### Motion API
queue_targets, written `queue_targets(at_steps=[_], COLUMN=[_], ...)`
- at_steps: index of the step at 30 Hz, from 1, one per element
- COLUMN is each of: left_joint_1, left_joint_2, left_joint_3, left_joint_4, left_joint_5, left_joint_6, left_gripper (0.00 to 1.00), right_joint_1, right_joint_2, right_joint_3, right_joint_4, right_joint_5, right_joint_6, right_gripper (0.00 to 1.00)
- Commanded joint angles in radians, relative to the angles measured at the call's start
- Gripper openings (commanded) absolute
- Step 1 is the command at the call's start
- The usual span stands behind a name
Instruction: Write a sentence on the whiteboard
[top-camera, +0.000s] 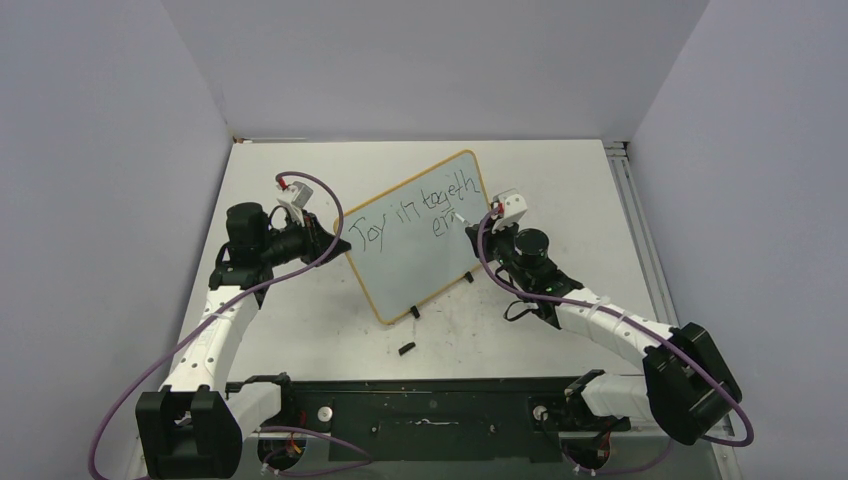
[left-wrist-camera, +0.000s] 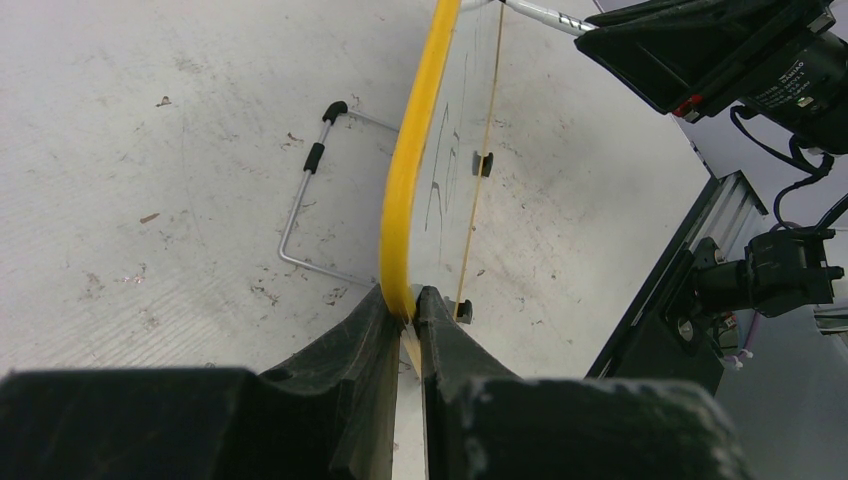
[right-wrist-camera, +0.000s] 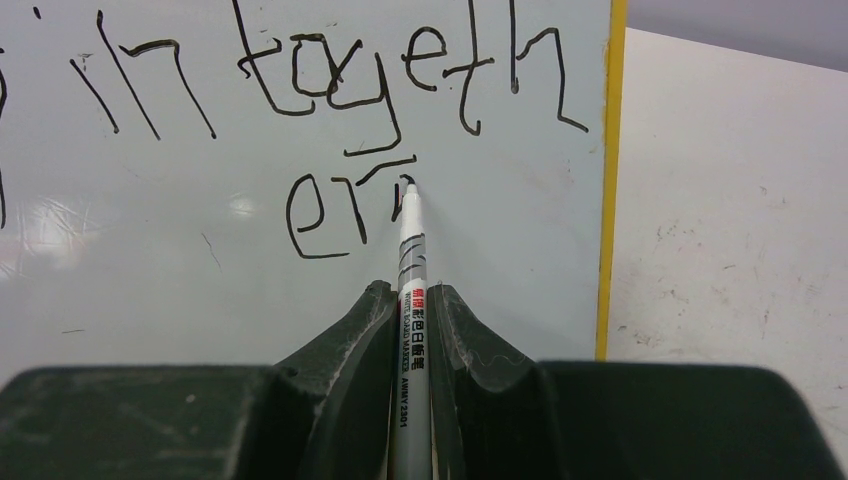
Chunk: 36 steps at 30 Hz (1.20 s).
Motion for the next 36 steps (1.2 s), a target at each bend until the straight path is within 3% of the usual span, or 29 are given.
queue_targets(at_steps=[1,36], left_joint_1=[-0.003,-0.003], left_joint_2=[0.004,0.002], left_joint_3=[0.008,0.007], left_joint_4=[-0.005,-0.006], left_joint_5=[-0.005,-0.005], left_joint_6=[0.016,0.016], left_gripper=[0.0,0.0], right_joint_1=[0.0,-0.002], right_joint_2=[0.011,-0.036], right_joint_3=[0.046,-0.032], right_joint_4=[0.061,0.003], right_joint_5=[0.028,0.044], right_joint_6=[-0.003,0.022], right_gripper=[0.05,0.05])
